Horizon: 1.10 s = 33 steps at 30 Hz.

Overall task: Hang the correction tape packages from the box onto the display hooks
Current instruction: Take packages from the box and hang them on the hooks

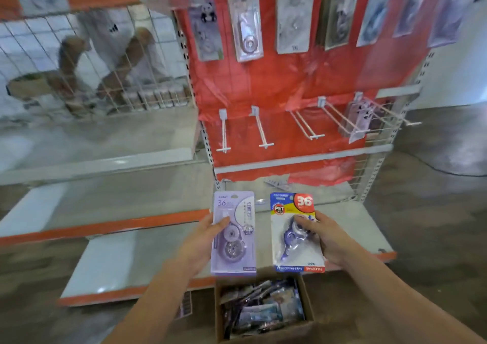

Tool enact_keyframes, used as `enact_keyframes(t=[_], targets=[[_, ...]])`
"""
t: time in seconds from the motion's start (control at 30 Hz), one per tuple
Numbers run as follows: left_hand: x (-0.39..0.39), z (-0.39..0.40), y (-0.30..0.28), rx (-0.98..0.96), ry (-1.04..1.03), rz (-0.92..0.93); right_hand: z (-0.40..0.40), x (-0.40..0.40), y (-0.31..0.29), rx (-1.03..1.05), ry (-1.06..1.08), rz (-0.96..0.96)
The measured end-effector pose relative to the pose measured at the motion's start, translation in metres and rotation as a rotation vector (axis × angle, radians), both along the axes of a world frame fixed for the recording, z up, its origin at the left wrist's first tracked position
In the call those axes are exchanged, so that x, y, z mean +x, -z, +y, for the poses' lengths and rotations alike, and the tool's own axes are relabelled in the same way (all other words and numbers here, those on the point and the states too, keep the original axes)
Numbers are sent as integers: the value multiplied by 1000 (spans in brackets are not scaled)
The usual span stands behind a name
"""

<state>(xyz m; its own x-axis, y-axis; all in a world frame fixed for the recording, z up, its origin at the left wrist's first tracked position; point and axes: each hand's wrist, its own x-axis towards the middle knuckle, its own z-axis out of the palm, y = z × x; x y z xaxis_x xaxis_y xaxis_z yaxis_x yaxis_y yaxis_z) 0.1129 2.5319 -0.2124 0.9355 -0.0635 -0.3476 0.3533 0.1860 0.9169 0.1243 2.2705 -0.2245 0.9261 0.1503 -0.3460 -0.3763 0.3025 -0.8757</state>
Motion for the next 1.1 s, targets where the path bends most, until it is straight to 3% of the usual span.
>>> enact_keyframes(t=[0.33, 0.7, 1.1], targets=[[14, -18, -89, -16, 72, -151, -16, 4, -96, -27, 79, -214], [52, -37, -117, 54, 76, -276, -48, 28, -122, -9, 154, -274], [123, -178, -149, -11, 71, -340, -197, 91, -153, -28, 204, -329]])
